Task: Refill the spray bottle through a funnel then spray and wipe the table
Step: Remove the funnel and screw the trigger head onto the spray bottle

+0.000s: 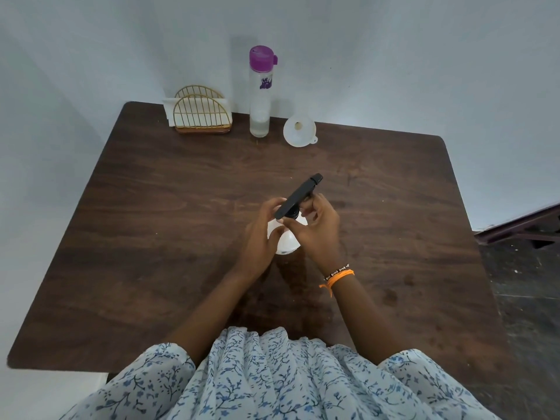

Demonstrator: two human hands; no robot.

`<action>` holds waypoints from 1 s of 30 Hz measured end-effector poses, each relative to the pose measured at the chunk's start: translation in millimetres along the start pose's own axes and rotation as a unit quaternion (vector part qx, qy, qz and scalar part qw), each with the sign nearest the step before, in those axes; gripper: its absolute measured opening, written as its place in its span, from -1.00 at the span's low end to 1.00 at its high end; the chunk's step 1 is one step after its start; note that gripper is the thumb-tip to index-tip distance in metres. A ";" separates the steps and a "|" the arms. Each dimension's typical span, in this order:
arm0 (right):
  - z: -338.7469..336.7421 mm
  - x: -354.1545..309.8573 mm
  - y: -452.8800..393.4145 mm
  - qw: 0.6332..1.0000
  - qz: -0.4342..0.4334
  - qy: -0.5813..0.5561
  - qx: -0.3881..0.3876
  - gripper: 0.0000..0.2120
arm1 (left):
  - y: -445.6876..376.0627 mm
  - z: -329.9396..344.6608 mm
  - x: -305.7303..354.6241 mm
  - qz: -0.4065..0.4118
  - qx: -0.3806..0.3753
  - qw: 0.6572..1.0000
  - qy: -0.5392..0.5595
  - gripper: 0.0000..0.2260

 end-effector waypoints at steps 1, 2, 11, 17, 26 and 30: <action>1.1 0.4 1.6 1.000 0.001 -0.008 0.005 -0.67 | 0.0 -0.1 -0.6 0.003 0.003 1.000 0.000 -0.58; 2.2 1.0 3.1 1.000 0.003 -0.018 0.008 -0.68 | 0.0 0.1 -1.3 0.005 0.005 1.000 -0.002 -0.59; -7.3 1.7 9.8 0.999 -0.033 -0.017 -0.002 -0.82 | 0.5 4.6 -7.2 -0.014 0.007 1.000 -0.027 -0.64; -4.2 -0.5 5.0 0.996 -0.083 0.037 -0.027 -0.79 | -0.4 2.8 -8.3 -0.016 -0.008 0.999 -0.039 -0.65; 3.4 0.9 6.8 0.999 0.016 -0.011 0.029 -0.66 | -0.6 2.9 -11.0 -0.013 -0.023 0.998 -0.054 -0.55; 2.8 3.2 13.6 0.998 0.025 -0.053 0.018 -0.72 | 0.1 1.7 -10.6 0.001 -0.018 1.000 -0.018 -0.60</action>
Point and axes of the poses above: each hand's wrist, its own y-axis away from the middle knuckle, its own z-axis out of the palm, x = y × z, the point moved 2 cm from there along -y, towards the middle knuckle, and after that the axes turned 7 degrees about y, right-handed, at the moved point
